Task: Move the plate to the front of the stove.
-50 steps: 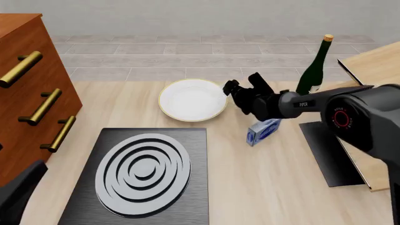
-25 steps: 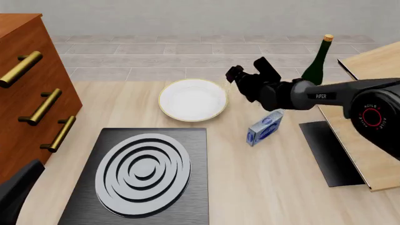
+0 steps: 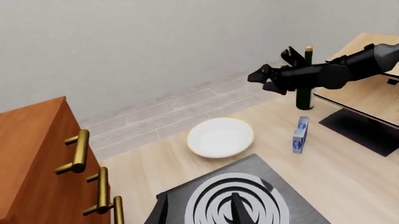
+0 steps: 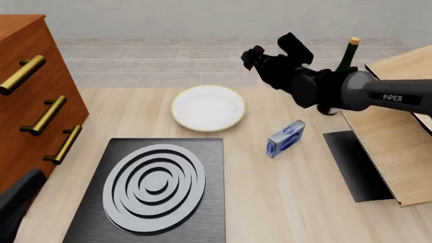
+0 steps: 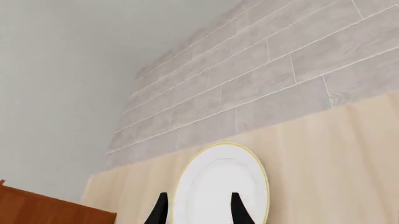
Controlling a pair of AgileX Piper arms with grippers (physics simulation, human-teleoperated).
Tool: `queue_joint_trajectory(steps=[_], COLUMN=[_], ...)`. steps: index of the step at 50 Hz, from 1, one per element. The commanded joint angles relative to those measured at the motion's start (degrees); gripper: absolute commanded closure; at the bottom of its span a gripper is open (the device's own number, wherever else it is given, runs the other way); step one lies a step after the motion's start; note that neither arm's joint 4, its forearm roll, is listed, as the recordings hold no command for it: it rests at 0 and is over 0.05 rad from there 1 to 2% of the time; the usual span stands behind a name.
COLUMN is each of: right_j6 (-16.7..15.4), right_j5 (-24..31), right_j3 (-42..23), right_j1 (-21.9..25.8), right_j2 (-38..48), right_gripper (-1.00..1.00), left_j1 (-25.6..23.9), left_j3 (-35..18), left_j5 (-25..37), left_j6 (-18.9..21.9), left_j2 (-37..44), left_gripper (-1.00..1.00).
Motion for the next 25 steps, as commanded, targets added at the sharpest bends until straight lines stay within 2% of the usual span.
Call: queue_joint_trajectory(steps=[1, 2, 3, 5, 6, 8, 10, 12, 14, 16, 22, 24, 25], right_j6=[-8.11, -8.61, -7.58, -10.29, -9.17, -10.7, -10.87, -13.41, -13.37, -15.55, -18.24, -18.24, -19.43], right_j5=[0.21, 0.15, -0.39, -0.5, -0.97, -1.19, -1.63, -1.32, -1.47, -1.15, -0.93, -0.95, -0.79], right_j3=[4.96, 5.57, 6.94, 7.86, 9.17, 10.01, 11.75, 12.3, 13.91, 14.49, 17.41, 18.27, 18.75], right_j1=[1.82, 2.2, 2.19, 2.65, 2.78, 3.14, 3.1, 4.36, 4.87, 5.92, 7.03, 7.4, 7.94], right_j2=[-8.8, -9.41, -10.09, -11.84, -12.49, -13.67, -15.2, -16.74, -18.38, -19.92, -23.87, -24.82, -25.76], right_gripper=[-1.0, -1.0, -1.0, -1.0, -1.0, -1.0, -1.0, -1.0, -1.0, -1.0, -1.0, -1.0, -1.0], left_j1=[-0.07, -0.02, 0.0, 0.03, 0.04, -0.02, -0.07, -0.06, -0.15, -0.19, -0.42, -0.44, -0.49], left_j3=[0.83, 0.92, 1.11, 1.41, 1.52, 1.57, 1.73, 1.82, 1.79, 1.8, 2.03, 2.1, 2.12], left_j5=[-1.97, -2.1, -2.4, -2.92, -3.2, -3.52, -3.97, -4.34, -4.56, -4.73, -5.16, -5.31, -5.31], left_j6=[-0.95, -0.93, -1.04, -1.09, -1.13, -1.37, -1.28, -1.14, -1.18, -1.17, -0.91, -0.85, -0.83], left_j2=[1.15, 1.2, 1.38, 1.75, 2.01, 2.39, 2.79, 3.15, 3.41, 3.66, 4.09, 4.22, 4.24], left_gripper=[-1.0, -1.0, -1.0, -1.0, -1.0, -1.0, -1.0, -1.0, -1.0, -1.0, -1.0, -1.0, -1.0])
